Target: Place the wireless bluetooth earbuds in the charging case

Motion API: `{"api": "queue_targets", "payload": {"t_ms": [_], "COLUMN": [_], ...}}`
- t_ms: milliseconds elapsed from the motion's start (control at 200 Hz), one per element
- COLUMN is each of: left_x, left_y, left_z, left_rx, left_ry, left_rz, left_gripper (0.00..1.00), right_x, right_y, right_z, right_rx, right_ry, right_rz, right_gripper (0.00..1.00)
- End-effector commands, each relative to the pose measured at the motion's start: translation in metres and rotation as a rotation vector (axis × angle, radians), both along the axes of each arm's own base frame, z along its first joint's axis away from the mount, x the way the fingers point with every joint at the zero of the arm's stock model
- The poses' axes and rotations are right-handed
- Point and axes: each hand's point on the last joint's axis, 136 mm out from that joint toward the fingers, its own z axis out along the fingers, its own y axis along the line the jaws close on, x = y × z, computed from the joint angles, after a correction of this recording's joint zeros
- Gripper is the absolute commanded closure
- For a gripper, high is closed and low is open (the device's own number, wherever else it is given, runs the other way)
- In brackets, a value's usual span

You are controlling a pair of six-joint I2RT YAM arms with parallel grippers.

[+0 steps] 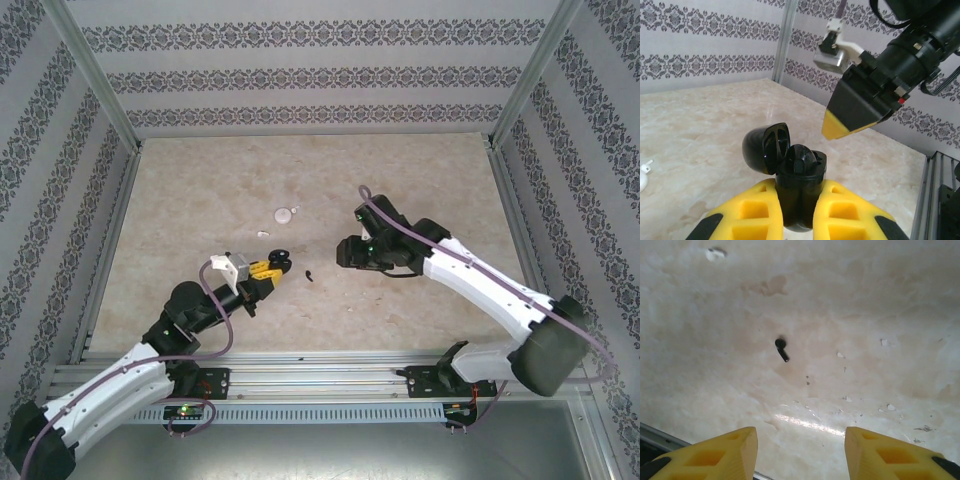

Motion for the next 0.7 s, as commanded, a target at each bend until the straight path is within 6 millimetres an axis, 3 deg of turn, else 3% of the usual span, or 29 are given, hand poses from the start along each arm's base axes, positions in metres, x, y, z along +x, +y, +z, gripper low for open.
{"api": "queue_targets", "payload": {"t_ms": [0,175,420,694], "left_x": [-0.001,-0.003,-0.003,-0.002], "left_y": [0.007,0.008,0.01,0.011], "left_z": [-0.012,-0.023,-0.026,-0.027], "left_rx": [0.06,0.095,0.107,0.117], "left_ry": [0.028,0.043,0.053,0.048], "left_rz": [0.029,0.023,0.031,0.042], "left_gripper": [1.0,1.0,1.0,1.0], "right_x": [-0.001,0.013,0.035,0.04], "right_y": [0.012,0.034,0.082,0.093], "right_z": [-0.012,-0.037,-0.065,-0.097], "right_rx": [0.002,-0.041,-0.084,-0.201], "right_ry": [0.057,0.136,0.215,0.279], "right_rz": [0.047,0.125,0.248,0.325], "right_gripper": [0.52,0.52,0.53,0.55]}}
